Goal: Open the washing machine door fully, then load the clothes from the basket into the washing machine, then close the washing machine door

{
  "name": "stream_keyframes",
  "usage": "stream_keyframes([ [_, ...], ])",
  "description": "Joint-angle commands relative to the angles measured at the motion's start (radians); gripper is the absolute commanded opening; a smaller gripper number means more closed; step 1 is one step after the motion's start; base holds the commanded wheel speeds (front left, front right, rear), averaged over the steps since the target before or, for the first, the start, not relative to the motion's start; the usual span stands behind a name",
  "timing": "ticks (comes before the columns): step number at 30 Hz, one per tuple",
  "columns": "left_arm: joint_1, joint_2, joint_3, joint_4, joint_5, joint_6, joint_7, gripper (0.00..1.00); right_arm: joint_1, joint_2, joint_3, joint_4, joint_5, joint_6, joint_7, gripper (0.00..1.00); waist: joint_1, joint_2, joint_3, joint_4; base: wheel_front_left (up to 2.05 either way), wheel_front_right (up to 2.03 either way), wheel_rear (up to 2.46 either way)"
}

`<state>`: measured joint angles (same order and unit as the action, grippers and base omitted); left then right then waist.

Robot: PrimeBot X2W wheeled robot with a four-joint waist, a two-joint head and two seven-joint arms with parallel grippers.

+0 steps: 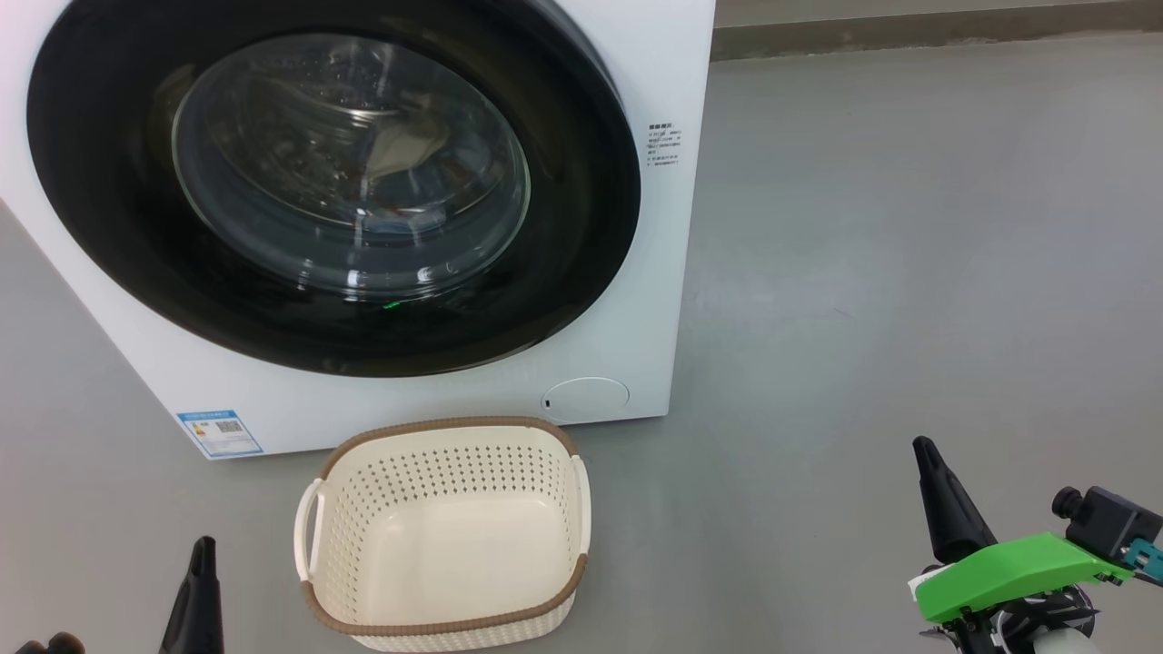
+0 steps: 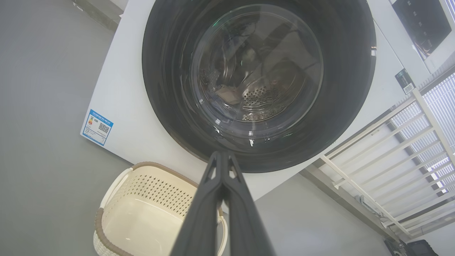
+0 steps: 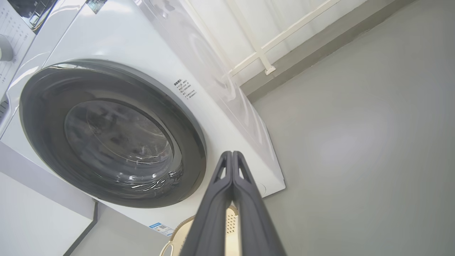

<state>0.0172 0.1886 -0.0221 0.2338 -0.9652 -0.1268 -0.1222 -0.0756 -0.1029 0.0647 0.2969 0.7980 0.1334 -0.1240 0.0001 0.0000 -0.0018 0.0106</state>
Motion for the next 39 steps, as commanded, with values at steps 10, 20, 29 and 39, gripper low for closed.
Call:
stream_keyframes([
  [10,-0.057,-0.006,0.038,-0.012,-0.093,-0.002,0.032,0.0,-0.032,-0.001,-0.023,-0.032,0.12,-0.001,0.031,0.0,0.0,0.0,0.001,-0.001,0.0,0.0,0.0],
  [20,-0.066,-0.024,0.051,-0.009,-0.165,-0.002,0.059,0.0,-0.032,0.005,-0.042,-0.035,0.211,-0.001,0.057,0.0,0.0,0.0,0.001,-0.003,0.0,0.0,0.0],
  [29,-0.074,-0.041,0.064,-0.006,-0.236,-0.002,0.085,0.0,-0.032,0.012,-0.062,-0.037,0.301,-0.001,0.083,0.0,0.0,0.0,0.002,-0.004,0.0,0.0,0.0],
  [39,-0.084,-0.06,0.078,-0.003,-0.316,-0.003,0.115,0.0,-0.032,0.019,-0.083,-0.04,0.401,-0.002,0.113,0.0,0.0,0.0,0.002,-0.005,0.0,0.0,0.0],
])
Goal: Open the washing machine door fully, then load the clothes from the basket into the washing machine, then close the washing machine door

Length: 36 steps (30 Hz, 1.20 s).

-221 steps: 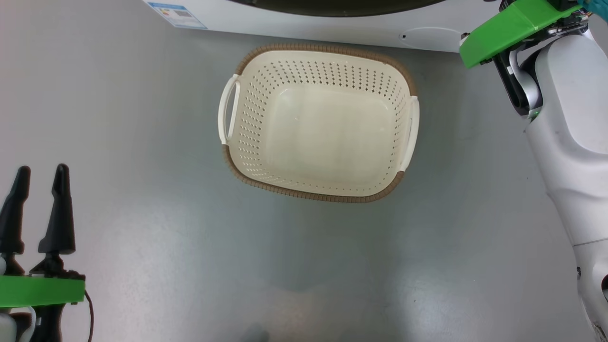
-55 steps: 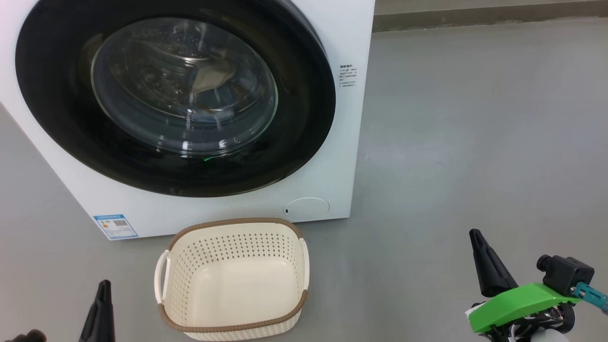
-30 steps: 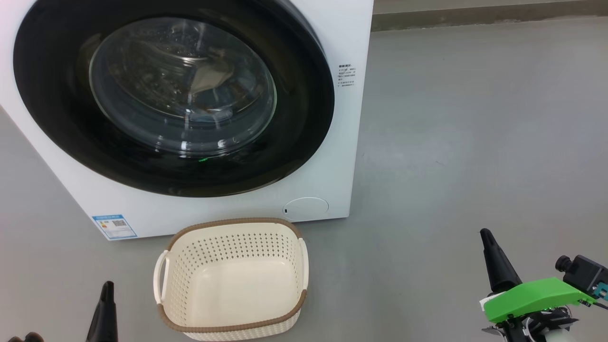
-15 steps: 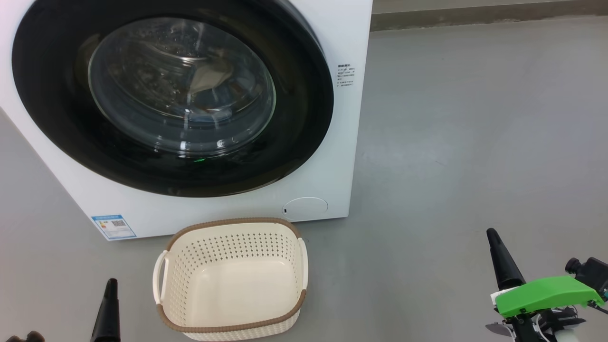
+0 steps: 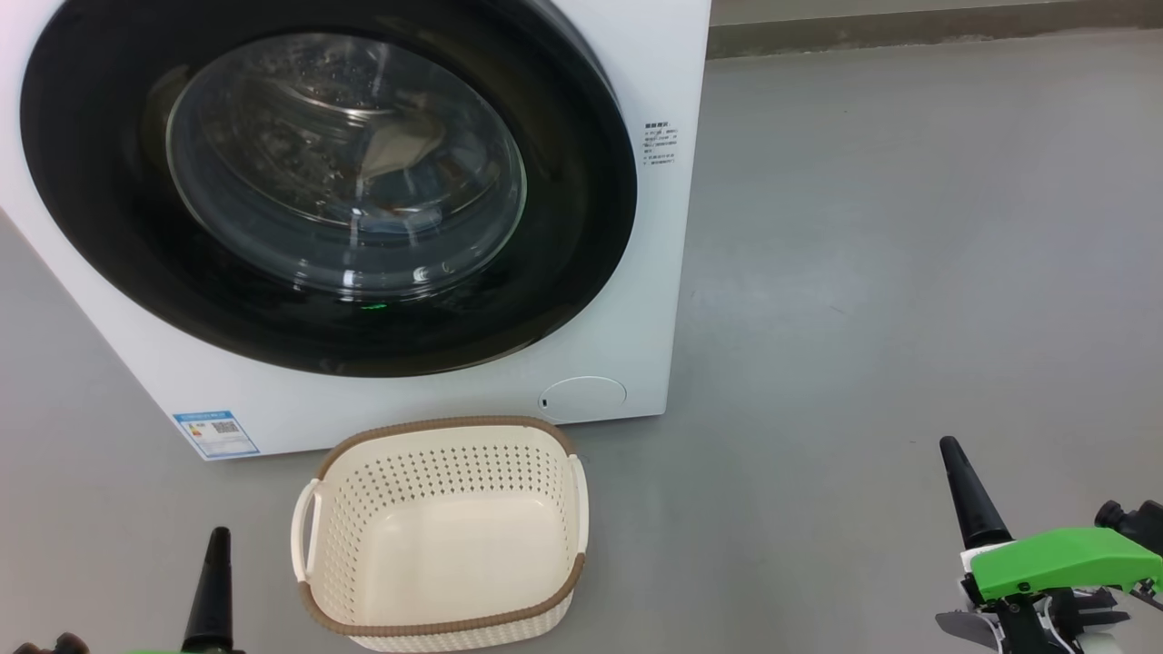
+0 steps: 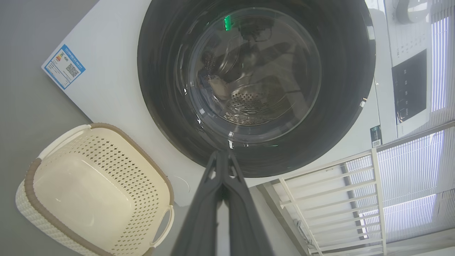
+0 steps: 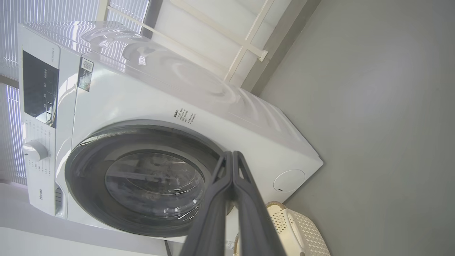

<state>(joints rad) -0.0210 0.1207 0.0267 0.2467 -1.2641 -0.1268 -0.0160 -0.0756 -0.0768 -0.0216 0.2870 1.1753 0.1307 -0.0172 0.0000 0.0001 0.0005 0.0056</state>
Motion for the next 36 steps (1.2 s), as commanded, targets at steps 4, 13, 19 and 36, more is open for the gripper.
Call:
stream_keyframes([
  [4,-0.05,0.001,0.035,-0.014,-0.048,-0.003,0.02,0.0,-0.032,-0.004,-0.006,-0.031,0.064,0.001,0.018,0.0,0.0,-0.0001,0.0,-0.001,0.0,0.0,0.0],
  [13,-0.059,-0.017,0.048,-0.011,-0.12,-0.003,0.047,0.0,-0.032,0.002,-0.026,-0.034,0.154,0.001,0.044,0.0,0.0,-0.0001,0.001,-0.002,0.0,0.0,0.0],
  [19,-0.065,-0.028,0.056,-0.009,-0.168,-0.003,0.065,0.0,-0.032,0.007,-0.039,-0.036,0.215,0.001,0.062,0.0,0.0,-0.0001,0.001,-0.003,0.0,0.0,0.0],
  [36,-0.081,-0.058,0.079,-0.004,-0.295,-0.004,0.112,0.0,-0.032,0.018,-0.074,-0.041,0.375,0.0,0.109,0.0,0.0,-0.0001,0.002,-0.005,0.0,0.0,0.0],
])
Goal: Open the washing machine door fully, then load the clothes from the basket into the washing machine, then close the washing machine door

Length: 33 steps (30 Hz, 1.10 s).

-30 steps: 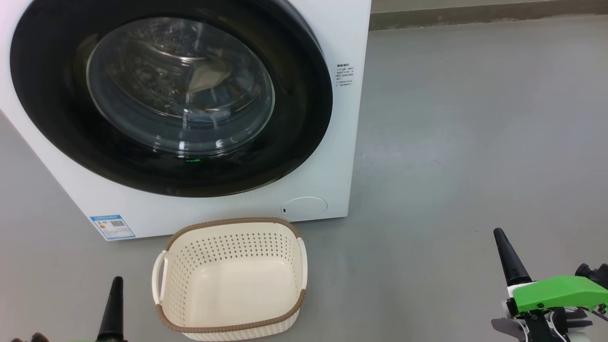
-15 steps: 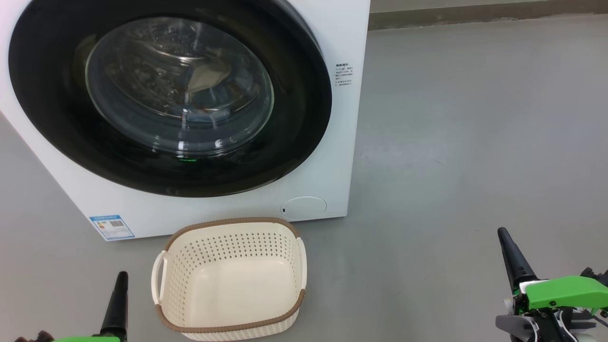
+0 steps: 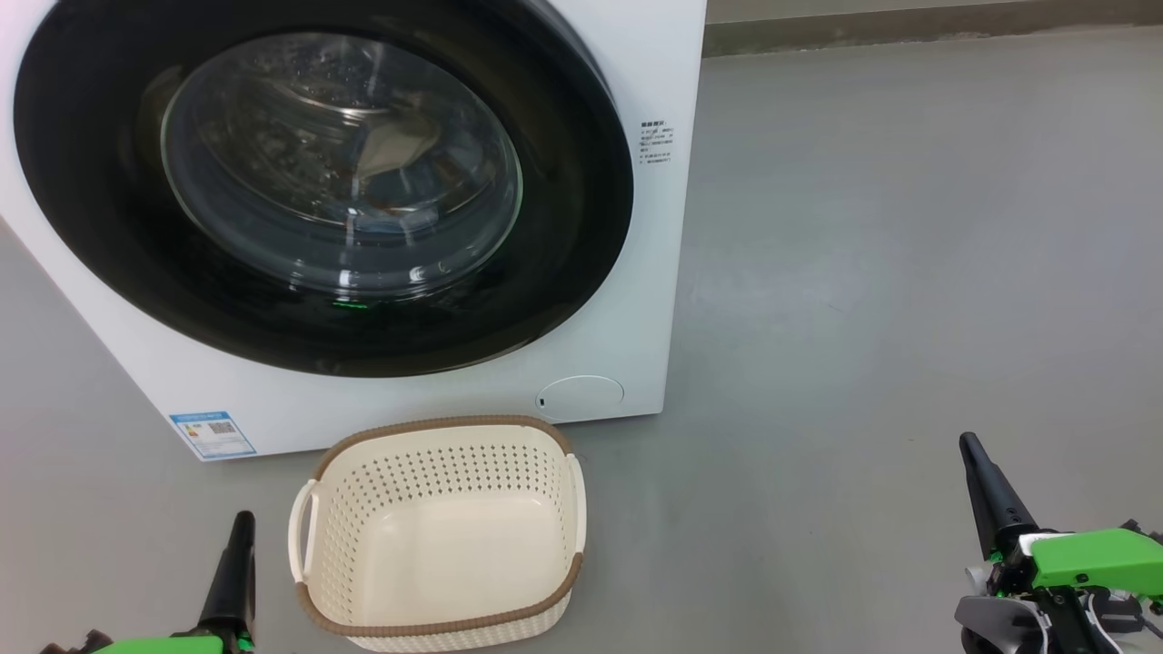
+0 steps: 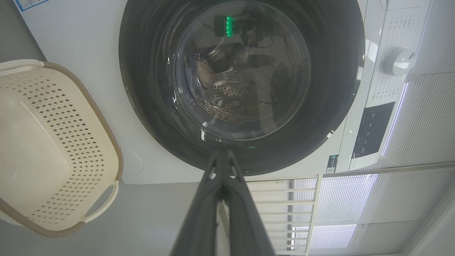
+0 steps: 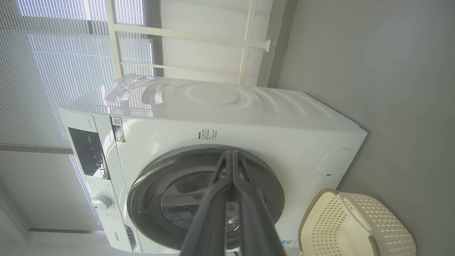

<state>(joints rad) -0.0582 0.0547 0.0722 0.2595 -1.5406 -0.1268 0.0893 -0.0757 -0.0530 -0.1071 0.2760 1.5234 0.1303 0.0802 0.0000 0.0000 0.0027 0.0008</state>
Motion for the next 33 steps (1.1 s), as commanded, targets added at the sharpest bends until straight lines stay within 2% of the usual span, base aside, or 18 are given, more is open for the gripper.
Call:
stream_keyframes([
  [1,-0.045,0.006,0.035,-0.016,-0.026,-0.004,0.009,0.0,-0.032,-0.005,0.009,-0.03,0.037,0.001,0.014,0.0,0.0,0.0,0.0,0.0,0.0,0.0,0.0],
  [6,-0.05,-0.004,0.042,-0.015,-0.066,-0.004,0.024,0.0,-0.032,-0.001,-0.002,-0.031,0.087,0.0,0.029,0.0,0.0,0.0,0.0,-0.001,0.0,0.0,0.0],
  [33,-0.05,-0.004,0.043,-0.015,-0.067,-0.004,0.025,0.0,-0.032,0.0,-0.004,-0.031,0.087,0.0,0.031,0.0,0.0,0.0,0.0,-0.001,0.0,0.0,0.0],
])
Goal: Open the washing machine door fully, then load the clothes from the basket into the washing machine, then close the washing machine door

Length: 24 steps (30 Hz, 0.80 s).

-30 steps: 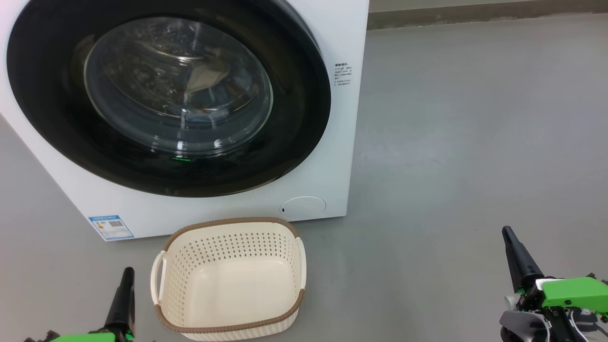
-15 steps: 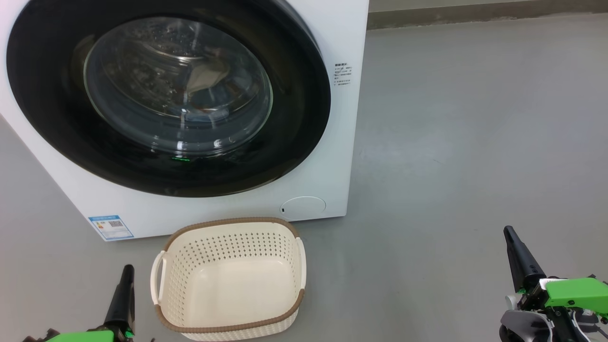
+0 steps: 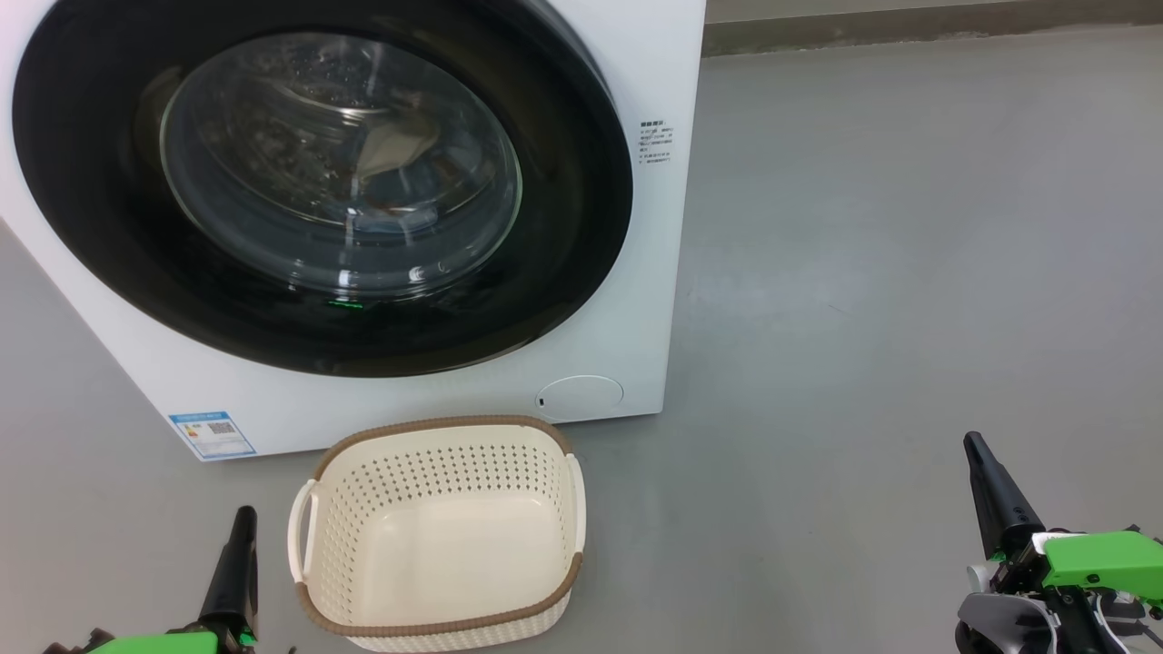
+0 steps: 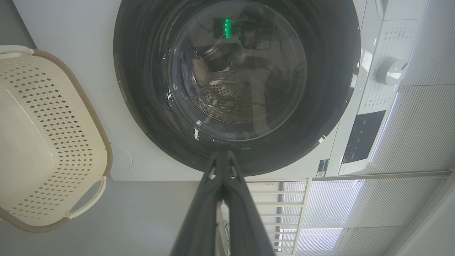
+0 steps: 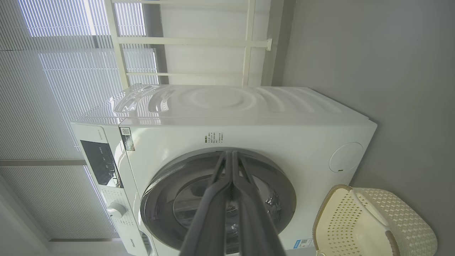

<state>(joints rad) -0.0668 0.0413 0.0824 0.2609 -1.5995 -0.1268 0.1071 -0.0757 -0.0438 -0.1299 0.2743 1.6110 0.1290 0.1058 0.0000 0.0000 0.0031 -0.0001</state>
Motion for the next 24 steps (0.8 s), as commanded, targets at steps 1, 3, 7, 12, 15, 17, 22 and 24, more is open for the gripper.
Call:
stream_keyframes([
  [1,-0.041,0.009,0.032,-0.016,-0.008,-0.004,0.007,0.0,-0.032,-0.009,0.018,-0.03,0.0,0.002,0.006,0.0,0.0,0.0,0.0,0.0,0.0,0.0,0.0],
  [3,-0.041,0.009,0.032,-0.016,-0.008,-0.004,0.007,0.0,-0.032,-0.009,0.018,-0.03,-0.001,0.002,0.006,0.0,0.0,0.0,0.0,0.0,0.0,0.0,0.0],
  [7,-0.041,0.009,0.032,-0.016,-0.008,-0.004,0.007,0.0,-0.032,-0.009,0.018,-0.03,-0.001,0.002,0.006,0.0,0.0,0.0,0.0,0.0,0.0,0.0,0.0],
  [12,-0.041,0.009,0.032,-0.016,-0.008,-0.004,0.007,0.0,-0.032,-0.008,0.018,-0.03,-0.001,0.002,0.006,0.0,0.0,0.0,0.0,0.0,0.0,0.0,0.0],
  [15,-0.041,0.009,0.032,-0.016,-0.008,-0.004,0.007,0.0,-0.032,-0.008,0.018,-0.03,-0.001,0.002,0.006,0.0,0.0,0.0,0.0,0.0,0.0,0.0,0.0],
  [17,-0.041,0.009,0.032,-0.016,-0.008,-0.004,0.007,0.0,-0.032,-0.008,0.018,-0.03,-0.001,0.002,0.006,0.0,0.0,0.0,0.0,0.0,0.0,0.0,0.0],
  [22,-0.041,0.009,0.032,-0.016,-0.008,-0.004,0.007,0.0,-0.032,-0.008,0.017,-0.03,-0.001,0.002,0.006,0.0,0.0,0.0,0.0,0.0,0.0,0.0,0.0],
  [24,-0.041,0.009,0.032,-0.016,-0.008,-0.004,0.007,0.0,-0.032,-0.008,0.017,-0.03,-0.001,0.002,0.006,0.0,0.0,0.0,0.0,0.0,0.0,0.0,0.0],
])
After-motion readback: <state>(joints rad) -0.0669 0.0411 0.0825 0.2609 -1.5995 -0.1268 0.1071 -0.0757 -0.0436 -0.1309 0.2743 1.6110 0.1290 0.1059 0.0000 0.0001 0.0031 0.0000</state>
